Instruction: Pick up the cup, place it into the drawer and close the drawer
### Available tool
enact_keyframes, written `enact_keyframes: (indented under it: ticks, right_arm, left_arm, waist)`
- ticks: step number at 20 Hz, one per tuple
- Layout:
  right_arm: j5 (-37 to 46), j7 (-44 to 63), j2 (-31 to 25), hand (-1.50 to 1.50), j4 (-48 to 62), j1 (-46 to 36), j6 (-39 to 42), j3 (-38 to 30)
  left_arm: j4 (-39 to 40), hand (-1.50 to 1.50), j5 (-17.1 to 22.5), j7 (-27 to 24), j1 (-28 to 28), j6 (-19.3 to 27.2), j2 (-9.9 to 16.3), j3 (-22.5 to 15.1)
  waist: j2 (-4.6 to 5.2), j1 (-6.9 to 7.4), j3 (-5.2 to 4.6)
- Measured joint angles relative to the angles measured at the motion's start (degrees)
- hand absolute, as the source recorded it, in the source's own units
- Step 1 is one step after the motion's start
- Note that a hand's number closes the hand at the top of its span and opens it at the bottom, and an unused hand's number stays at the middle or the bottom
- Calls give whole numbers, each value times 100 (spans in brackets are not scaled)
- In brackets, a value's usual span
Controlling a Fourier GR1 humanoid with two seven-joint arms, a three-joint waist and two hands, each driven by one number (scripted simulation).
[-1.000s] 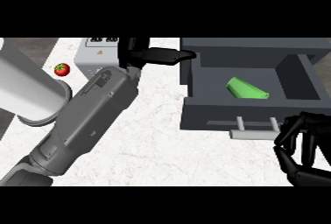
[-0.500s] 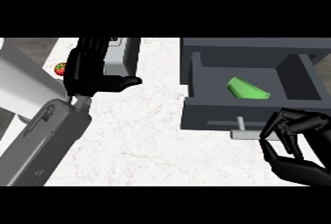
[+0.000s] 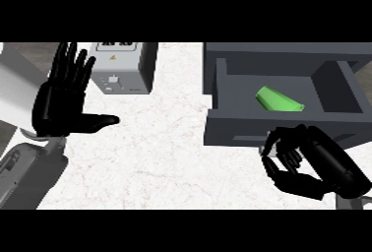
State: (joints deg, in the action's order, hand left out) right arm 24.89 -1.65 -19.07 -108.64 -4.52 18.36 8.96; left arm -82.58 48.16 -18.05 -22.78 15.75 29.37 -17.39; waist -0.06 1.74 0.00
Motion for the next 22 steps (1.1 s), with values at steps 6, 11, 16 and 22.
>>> enact_keyframes:
  ticks: [6, 11, 16, 22]
  right_arm:
    - [1071, -602, 139, -150, 1225, -305, -620, 391]
    - [1639, -854, 385, -150, 2540, -909, -989, 468]
    - [2002, -1188, 528, -150, 4017, -1642, -1250, 351]
    - [2200, -1697, 817, -150, 5699, -2520, -1706, 31]
  left_arm:
    - [-271, -150, 70, -140, 822, -577, 321, 444]
    - [-289, -150, 11, -196, 1187, -982, 351, 707]
    - [-285, -150, 41, -258, 1501, -1412, 361, 1016]
    - [-263, -150, -88, -204, 1693, -1708, 258, 1308]
  waist:
    - [9, -52, 1]
    - [16, -76, 2]
    - [23, -70, 2]
    - [9, -81, -8]
